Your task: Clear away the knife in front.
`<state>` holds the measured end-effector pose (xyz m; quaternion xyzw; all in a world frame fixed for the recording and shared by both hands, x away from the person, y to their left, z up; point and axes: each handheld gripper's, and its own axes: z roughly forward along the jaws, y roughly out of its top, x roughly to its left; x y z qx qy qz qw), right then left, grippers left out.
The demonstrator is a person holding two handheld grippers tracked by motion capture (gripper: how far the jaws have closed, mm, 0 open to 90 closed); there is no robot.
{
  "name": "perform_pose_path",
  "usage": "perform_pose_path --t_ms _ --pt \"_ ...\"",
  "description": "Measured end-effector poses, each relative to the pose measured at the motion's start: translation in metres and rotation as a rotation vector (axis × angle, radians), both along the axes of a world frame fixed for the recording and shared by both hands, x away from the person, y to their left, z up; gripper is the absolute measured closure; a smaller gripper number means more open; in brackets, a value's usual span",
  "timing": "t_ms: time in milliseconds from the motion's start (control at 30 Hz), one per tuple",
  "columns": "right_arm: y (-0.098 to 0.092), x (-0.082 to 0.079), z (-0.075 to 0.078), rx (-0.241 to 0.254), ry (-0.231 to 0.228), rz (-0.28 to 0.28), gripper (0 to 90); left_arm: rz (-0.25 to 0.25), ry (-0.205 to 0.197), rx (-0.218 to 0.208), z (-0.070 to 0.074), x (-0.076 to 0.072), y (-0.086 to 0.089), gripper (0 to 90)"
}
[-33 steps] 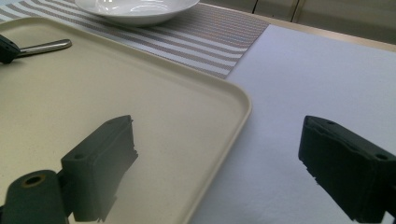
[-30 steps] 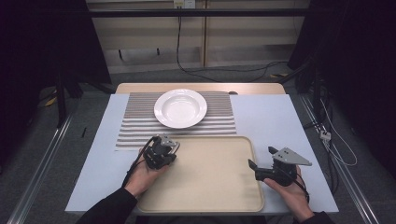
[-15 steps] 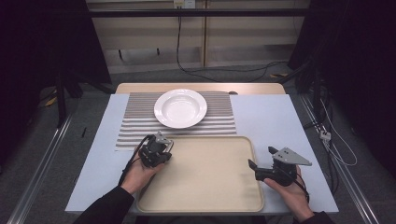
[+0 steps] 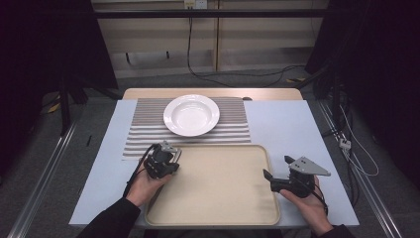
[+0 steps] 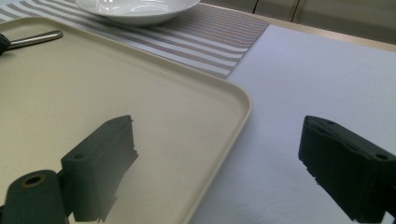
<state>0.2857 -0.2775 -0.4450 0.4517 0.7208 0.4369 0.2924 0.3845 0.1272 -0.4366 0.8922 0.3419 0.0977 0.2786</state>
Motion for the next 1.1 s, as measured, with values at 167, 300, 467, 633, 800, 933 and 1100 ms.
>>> perform_pose_path --t_ms 167,300,467,633,800,933,1100 --pt "0.0 0.0 0.0 0.0 0.0 0.0 10.8 0.01 0.001 0.002 0.0 -0.001 0.002 90.0" --pt "0.0 0.0 0.0 0.001 0.001 0.001 10.9 0.017 -0.006 0.005 0.0 -0.003 0.005 90.0" --pt "0.0 0.0 0.0 0.0 0.002 0.002 10.8 0.019 -0.01 0.005 0.0 -0.006 0.009 90.0" --pt "0.0 0.0 0.0 0.001 0.005 0.001 10.8 0.028 -0.008 0.002 0.0 -0.006 0.015 90.0" --pt "0.0 0.0 0.0 0.0 0.005 0.001 10.8 0.029 -0.008 0.005 0.0 -0.008 0.018 90.0" --pt "0.0 0.001 0.0 0.001 0.007 0.001 10.8 0.035 -0.019 0.002 0.0 -0.009 0.02 90.0" --pt "0.001 0.001 0.0 0.0 0.007 0.002 10.8 0.044 -0.02 0.008 0.0 -0.01 0.025 90.0"
